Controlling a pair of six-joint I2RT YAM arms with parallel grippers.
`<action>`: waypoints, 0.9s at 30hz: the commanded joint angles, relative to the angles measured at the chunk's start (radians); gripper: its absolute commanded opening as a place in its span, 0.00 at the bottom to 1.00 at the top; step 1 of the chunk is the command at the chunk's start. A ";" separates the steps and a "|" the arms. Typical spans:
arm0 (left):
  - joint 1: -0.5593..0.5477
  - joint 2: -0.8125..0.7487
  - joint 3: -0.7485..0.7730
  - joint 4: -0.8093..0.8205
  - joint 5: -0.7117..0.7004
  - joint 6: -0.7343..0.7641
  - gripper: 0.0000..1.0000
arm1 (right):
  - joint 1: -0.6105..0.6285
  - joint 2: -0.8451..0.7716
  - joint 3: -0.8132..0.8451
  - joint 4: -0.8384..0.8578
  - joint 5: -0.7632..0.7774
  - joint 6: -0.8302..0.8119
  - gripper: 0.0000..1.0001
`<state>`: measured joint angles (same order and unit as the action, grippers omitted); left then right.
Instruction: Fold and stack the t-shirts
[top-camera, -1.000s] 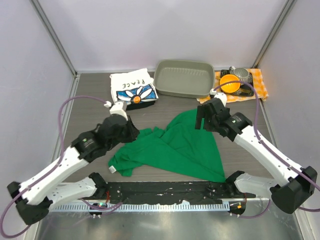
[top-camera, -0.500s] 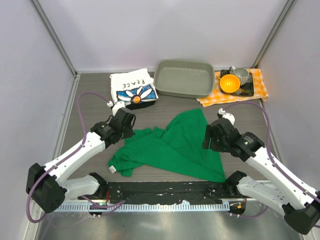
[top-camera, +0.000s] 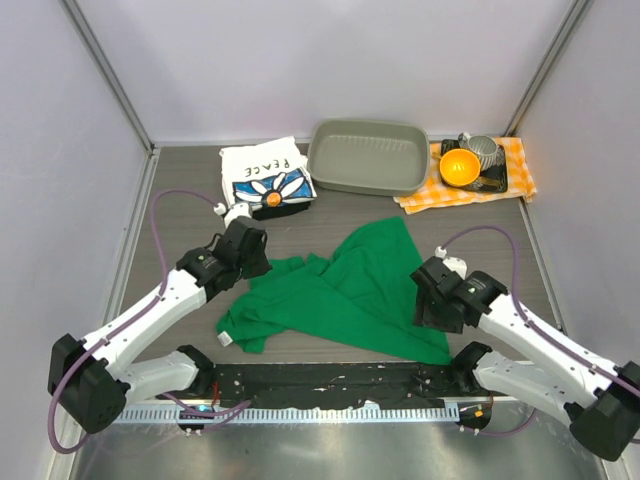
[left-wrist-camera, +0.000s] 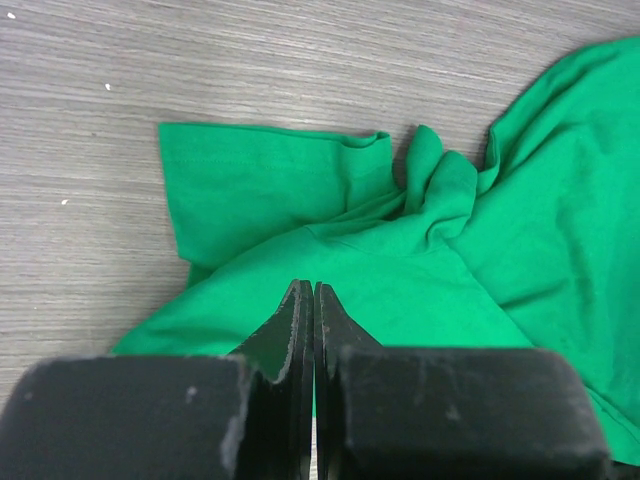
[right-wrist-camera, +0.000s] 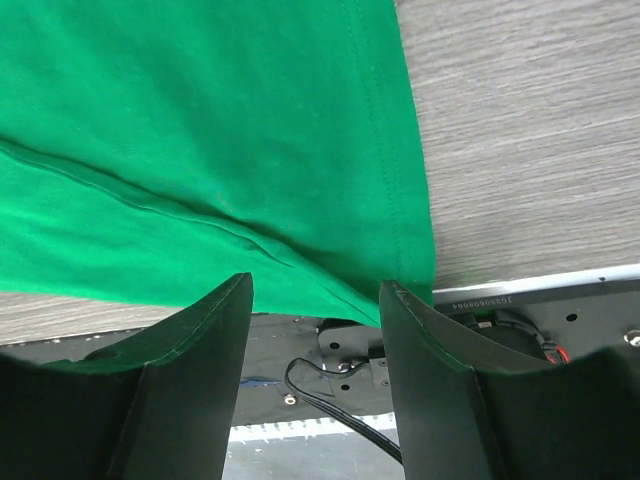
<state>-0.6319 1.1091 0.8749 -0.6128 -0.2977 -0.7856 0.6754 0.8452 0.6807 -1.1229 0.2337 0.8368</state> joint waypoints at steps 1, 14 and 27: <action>0.006 -0.046 -0.036 0.060 0.046 -0.020 0.00 | 0.032 0.087 0.017 -0.005 -0.010 0.019 0.59; 0.006 -0.066 -0.056 0.053 0.054 0.012 0.00 | 0.141 0.256 0.036 -0.026 -0.045 -0.002 0.59; 0.006 -0.028 0.012 -0.001 0.048 0.022 0.00 | 0.154 0.394 0.100 -0.058 -0.089 -0.162 0.62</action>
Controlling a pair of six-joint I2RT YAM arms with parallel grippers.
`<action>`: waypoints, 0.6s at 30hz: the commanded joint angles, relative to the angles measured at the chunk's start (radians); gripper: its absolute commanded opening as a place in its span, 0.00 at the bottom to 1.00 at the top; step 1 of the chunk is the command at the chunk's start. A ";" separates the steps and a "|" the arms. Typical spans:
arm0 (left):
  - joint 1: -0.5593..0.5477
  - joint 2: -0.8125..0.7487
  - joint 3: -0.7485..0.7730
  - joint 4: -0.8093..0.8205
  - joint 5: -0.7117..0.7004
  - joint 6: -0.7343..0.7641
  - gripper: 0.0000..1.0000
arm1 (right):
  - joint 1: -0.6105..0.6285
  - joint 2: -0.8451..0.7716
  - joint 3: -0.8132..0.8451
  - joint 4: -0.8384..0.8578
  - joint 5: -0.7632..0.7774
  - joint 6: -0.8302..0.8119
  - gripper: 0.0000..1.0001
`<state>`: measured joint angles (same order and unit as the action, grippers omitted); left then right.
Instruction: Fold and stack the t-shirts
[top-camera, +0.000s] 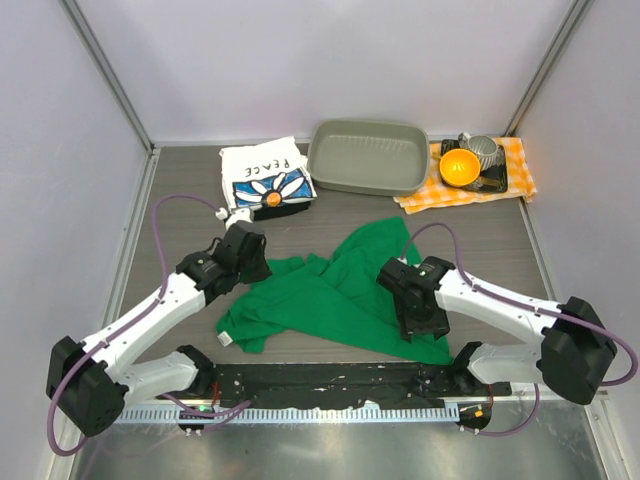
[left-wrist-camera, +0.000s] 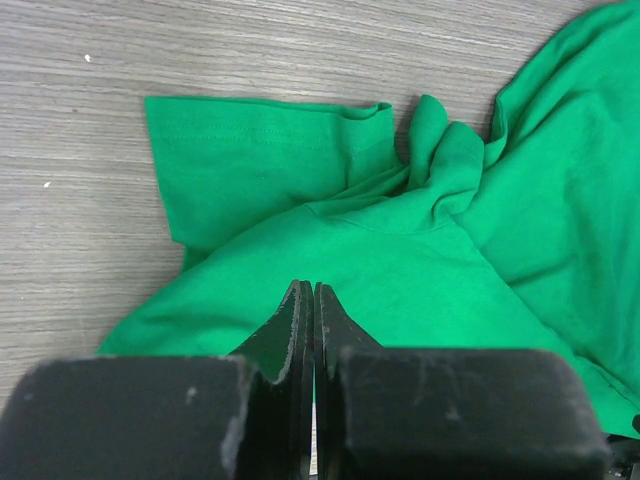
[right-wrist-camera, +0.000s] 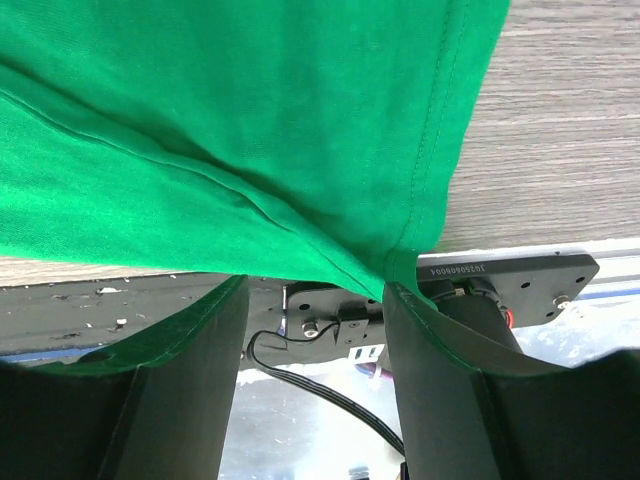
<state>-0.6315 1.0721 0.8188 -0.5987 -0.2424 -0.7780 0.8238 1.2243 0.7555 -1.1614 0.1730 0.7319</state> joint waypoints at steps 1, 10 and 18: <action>0.006 0.011 0.074 -0.016 -0.009 0.014 0.00 | 0.006 0.015 0.018 -0.014 -0.038 -0.055 0.61; 0.007 0.035 0.129 -0.067 -0.026 0.017 0.00 | 0.006 0.053 -0.001 -0.003 -0.115 -0.089 0.62; 0.012 0.074 0.192 -0.111 -0.034 0.037 0.00 | -0.073 0.093 0.008 0.026 -0.159 -0.127 0.62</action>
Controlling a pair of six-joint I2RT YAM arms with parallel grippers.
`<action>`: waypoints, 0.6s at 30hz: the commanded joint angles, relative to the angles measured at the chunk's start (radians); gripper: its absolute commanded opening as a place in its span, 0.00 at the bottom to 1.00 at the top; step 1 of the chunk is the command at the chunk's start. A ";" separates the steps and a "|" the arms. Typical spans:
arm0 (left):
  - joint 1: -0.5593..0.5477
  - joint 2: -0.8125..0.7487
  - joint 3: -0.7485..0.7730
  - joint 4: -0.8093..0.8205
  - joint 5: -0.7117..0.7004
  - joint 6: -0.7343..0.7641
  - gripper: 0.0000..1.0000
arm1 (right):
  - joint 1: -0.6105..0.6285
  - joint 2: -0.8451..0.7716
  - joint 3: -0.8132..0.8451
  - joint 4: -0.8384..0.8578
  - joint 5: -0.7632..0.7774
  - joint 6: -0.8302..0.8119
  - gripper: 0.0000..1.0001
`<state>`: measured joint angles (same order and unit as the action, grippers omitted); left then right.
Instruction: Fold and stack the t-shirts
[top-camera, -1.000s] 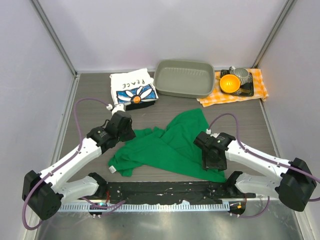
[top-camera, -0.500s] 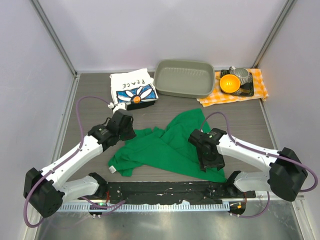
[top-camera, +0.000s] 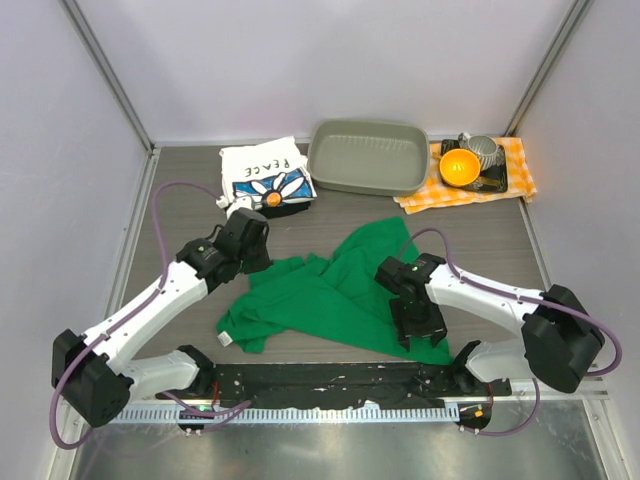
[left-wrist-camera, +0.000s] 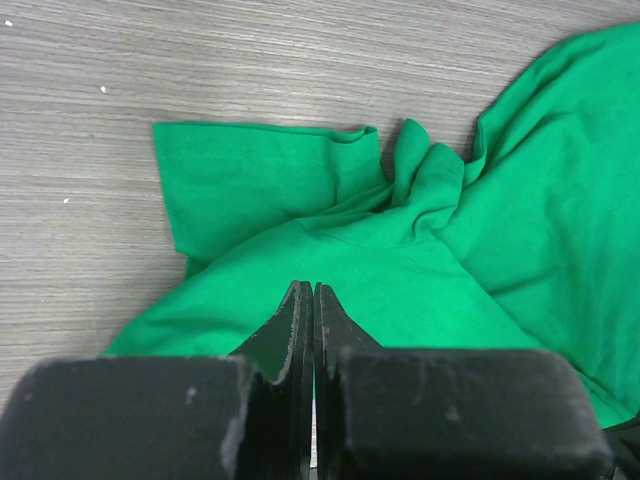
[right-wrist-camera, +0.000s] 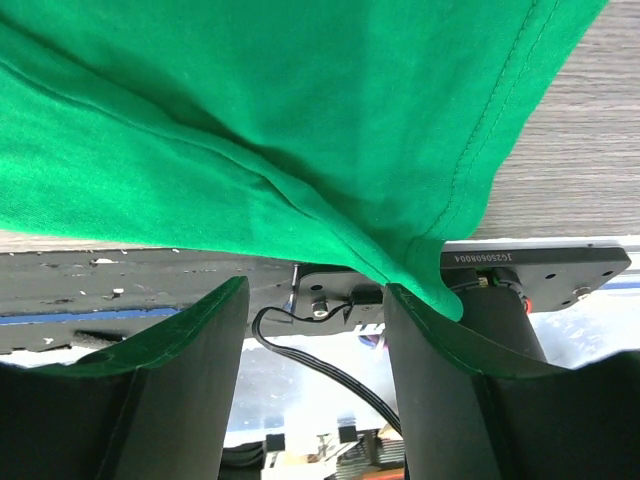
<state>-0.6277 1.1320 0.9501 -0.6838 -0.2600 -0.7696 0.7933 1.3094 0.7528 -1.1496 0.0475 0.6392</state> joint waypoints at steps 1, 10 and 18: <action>0.010 0.026 0.068 -0.028 -0.016 0.032 0.00 | -0.052 0.011 0.011 0.016 -0.032 -0.035 0.62; 0.026 0.087 0.122 -0.029 0.001 0.055 0.00 | -0.160 0.037 0.028 0.013 -0.040 -0.081 0.61; 0.036 0.146 0.157 -0.033 0.016 0.064 0.00 | -0.161 0.088 -0.003 0.042 -0.153 -0.110 0.60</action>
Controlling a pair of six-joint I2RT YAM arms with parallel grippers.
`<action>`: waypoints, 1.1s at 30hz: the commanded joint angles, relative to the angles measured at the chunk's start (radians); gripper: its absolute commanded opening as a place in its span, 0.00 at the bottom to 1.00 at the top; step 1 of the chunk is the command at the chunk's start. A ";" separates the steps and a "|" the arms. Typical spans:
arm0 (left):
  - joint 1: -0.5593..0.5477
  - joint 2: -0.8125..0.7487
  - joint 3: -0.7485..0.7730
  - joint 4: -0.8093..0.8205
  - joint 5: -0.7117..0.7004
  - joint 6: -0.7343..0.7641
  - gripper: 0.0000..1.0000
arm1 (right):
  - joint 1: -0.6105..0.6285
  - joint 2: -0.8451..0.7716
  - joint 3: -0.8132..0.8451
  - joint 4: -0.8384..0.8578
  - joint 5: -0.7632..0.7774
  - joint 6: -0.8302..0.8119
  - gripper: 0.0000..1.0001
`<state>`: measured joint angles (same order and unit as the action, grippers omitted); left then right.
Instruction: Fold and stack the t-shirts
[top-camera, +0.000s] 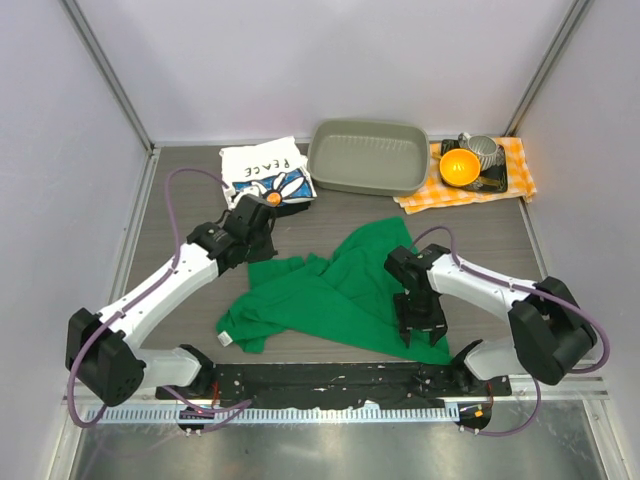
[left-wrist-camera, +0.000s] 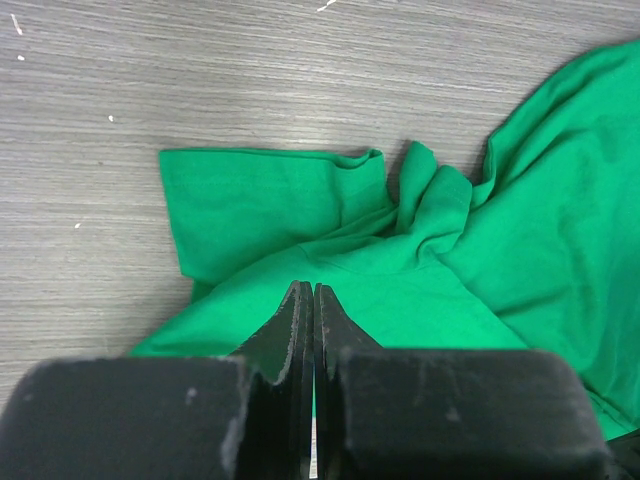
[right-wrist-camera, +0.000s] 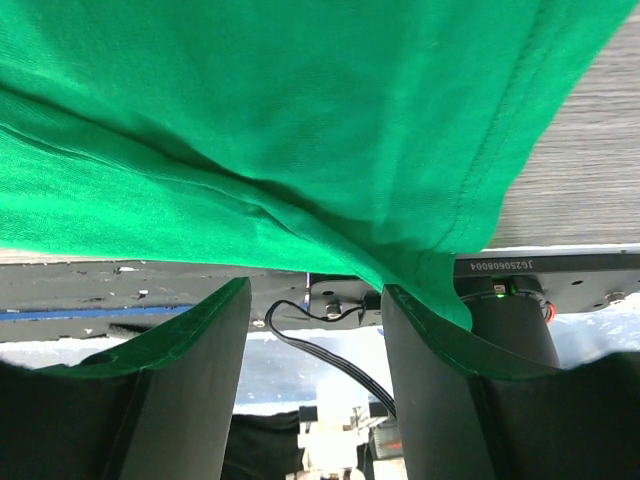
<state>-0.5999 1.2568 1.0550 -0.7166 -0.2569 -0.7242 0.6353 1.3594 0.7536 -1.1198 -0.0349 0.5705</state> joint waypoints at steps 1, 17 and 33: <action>0.008 0.027 0.054 0.000 0.013 0.020 0.00 | -0.003 0.049 -0.003 0.017 -0.077 -0.052 0.60; 0.035 0.084 0.108 -0.018 0.027 0.026 0.00 | -0.130 0.052 0.026 0.029 -0.037 -0.047 0.60; 0.058 0.101 0.122 -0.018 0.048 0.049 0.00 | -0.146 0.133 -0.002 0.054 -0.108 -0.044 0.52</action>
<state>-0.5541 1.3617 1.1419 -0.7341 -0.2199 -0.6968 0.4870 1.4857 0.7666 -1.0786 -0.0765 0.5278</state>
